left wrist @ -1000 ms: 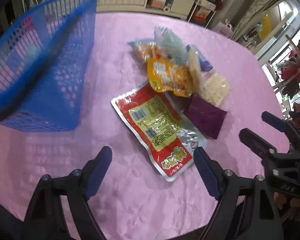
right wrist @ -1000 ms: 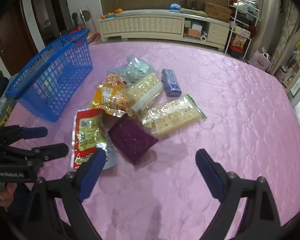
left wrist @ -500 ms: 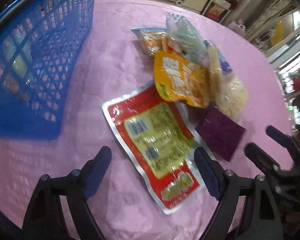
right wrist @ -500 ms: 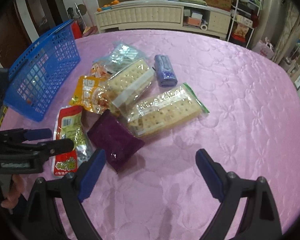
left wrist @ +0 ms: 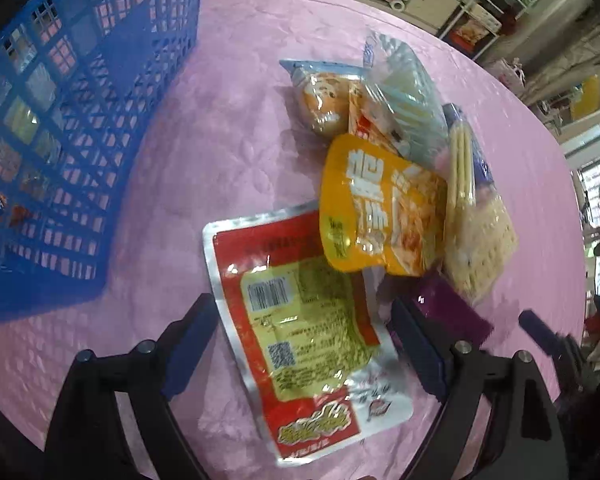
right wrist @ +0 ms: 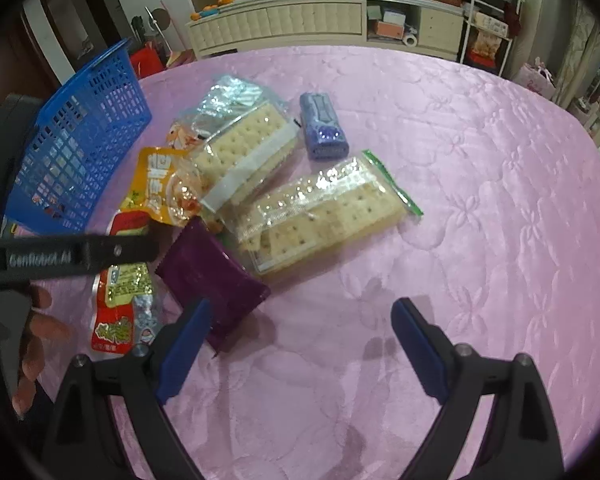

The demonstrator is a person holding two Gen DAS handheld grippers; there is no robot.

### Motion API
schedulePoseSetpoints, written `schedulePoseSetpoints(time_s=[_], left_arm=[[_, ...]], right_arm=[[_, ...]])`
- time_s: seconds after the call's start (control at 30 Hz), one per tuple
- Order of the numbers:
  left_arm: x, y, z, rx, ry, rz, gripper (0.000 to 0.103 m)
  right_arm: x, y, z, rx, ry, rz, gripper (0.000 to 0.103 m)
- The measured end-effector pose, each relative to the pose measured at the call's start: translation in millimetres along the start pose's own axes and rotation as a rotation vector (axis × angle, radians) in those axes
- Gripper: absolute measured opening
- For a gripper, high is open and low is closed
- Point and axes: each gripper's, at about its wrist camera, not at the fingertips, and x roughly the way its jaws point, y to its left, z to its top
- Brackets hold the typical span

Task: Organize snacks
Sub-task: 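Lower the left tool onto the red-and-yellow snack pouch and grasp it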

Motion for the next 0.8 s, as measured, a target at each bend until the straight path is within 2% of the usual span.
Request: schedulePoseSetpoints(time_s=[0.1, 0.23, 0.43, 0.47, 0.53, 0.8], left_arm=[[4.6, -9.3, 4.2, 0.025, 0.004, 0.024, 0.086], [12.9, -25.0, 9.9, 0.131, 0.008, 0.090, 0.086], [17.6, -32.1, 9.4, 0.163, -0.012, 0.090, 0.086], [17.5, -32.7, 6.3, 0.193, -0.009, 0.107, 0.085], [11.7, -32.0, -4.1, 0.255, -0.014, 0.166, 0.074], [5.5, -22.5, -5.4, 0.299, 0.003, 0.144, 0.056]], right_arm=[[4.5, -1.0, -0.5, 0.001, 0.007, 0.008, 0.093], [8.8, -3.9, 0.7, 0.018, 0.010, 0.015, 0.093], [9.8, -0.9, 2.0, 0.015, 0.016, 0.013, 0.093], [9.4, 1.3, 2.2, 0.013, 0.016, 0.009, 0.093], [7.8, 0.9, 0.7, 0.014, 0.017, 0.003, 0.093], [-3.0, 0.8, -1.7, 0.015, 0.014, -0.008, 0.093]])
